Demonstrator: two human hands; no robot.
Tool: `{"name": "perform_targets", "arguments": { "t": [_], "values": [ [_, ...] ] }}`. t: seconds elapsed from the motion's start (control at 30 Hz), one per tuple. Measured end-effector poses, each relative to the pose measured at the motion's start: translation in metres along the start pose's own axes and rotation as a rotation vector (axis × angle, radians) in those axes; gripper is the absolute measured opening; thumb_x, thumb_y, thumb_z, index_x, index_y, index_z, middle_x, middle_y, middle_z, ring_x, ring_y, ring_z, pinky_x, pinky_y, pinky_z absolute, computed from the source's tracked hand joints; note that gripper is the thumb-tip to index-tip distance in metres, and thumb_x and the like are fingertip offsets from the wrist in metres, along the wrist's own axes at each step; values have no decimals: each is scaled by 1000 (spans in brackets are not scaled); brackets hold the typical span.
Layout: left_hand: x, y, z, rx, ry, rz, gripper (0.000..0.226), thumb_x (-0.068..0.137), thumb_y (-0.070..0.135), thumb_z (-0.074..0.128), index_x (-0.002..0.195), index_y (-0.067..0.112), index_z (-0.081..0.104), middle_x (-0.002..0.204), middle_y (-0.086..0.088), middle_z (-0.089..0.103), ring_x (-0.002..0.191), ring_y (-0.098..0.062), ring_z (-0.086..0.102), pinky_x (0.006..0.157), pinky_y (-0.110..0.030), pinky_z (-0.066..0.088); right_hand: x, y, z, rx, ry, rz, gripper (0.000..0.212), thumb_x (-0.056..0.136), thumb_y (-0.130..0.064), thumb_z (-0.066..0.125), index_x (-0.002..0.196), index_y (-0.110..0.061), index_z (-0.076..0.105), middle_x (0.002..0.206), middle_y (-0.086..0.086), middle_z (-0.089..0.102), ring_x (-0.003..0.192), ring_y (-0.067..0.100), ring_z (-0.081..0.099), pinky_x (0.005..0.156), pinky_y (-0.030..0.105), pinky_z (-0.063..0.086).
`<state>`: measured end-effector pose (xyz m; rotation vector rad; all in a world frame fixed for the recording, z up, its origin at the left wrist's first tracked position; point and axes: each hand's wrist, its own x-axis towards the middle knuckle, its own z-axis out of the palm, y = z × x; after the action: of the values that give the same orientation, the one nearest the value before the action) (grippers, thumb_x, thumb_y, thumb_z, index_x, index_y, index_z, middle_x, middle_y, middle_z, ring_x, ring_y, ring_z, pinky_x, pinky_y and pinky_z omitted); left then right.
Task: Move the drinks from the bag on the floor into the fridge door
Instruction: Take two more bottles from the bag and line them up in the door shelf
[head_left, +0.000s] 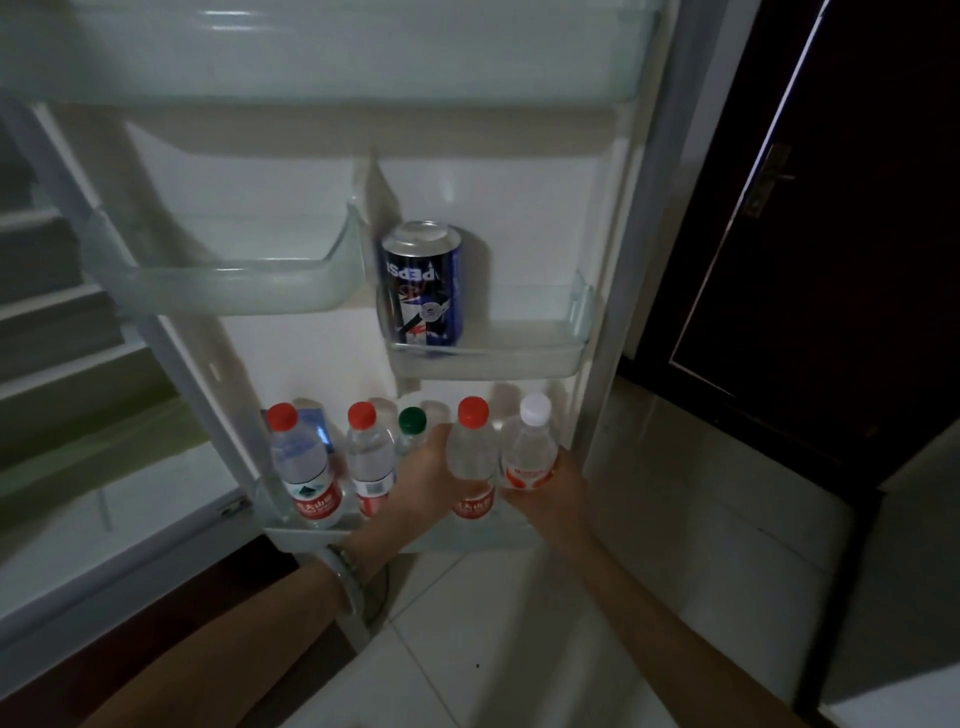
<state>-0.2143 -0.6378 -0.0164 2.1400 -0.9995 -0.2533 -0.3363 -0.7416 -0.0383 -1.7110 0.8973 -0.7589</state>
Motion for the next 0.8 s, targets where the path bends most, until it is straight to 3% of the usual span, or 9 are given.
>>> {"name": "perform_targets", "arguments": {
  "t": [0.1,0.23,0.37,0.47,0.57,0.67,0.8],
  "values": [
    [1,-11,13,-21,-2,5,55,72,29,79,116,15,49,101,3,62,90,-11,58,76,-22,43,3,19,12,14,0,48,61,49,-21,87,104,-29,61,96,-7,70,88,7,67,78,38,57],
    [6,-14,30,-72,4,-40,39,77,30,73,106,18,50,87,11,58,85,-8,61,69,-13,42,11,34,20,-7,2,90,75,46,-41,87,114,-30,56,101,-7,70,92,8,67,78,39,58],
    [12,-21,47,-174,-19,-114,31,78,36,69,96,17,53,87,3,62,81,-10,63,70,-25,54,13,42,22,-24,7,104,78,47,-38,87,117,-25,56,103,-7,70,94,9,67,80,35,57],
    [14,-29,59,-285,7,-135,40,76,45,63,100,16,51,90,-2,62,77,-14,65,66,-39,57,13,42,25,-63,18,98,81,46,-38,90,118,-22,56,105,-6,69,95,10,65,79,25,53],
    [7,-20,58,-345,69,-104,39,78,19,71,107,16,46,95,-2,60,82,-19,65,66,-38,58,13,38,25,-91,6,97,76,49,-27,91,116,-17,56,100,-8,65,91,11,63,73,18,44],
    [3,-17,59,-336,102,-61,42,79,6,69,110,17,43,98,3,56,88,-19,63,70,-34,57,14,42,23,-117,9,92,70,53,-20,90,114,-13,57,98,-3,65,93,18,65,73,20,44],
    [-1,-18,56,-258,97,-64,57,76,13,75,119,19,37,108,2,54,98,-17,61,80,-33,56,12,42,24,-196,10,90,80,57,-29,87,124,-13,47,110,7,66,99,26,64,82,35,52]
  ]
}}
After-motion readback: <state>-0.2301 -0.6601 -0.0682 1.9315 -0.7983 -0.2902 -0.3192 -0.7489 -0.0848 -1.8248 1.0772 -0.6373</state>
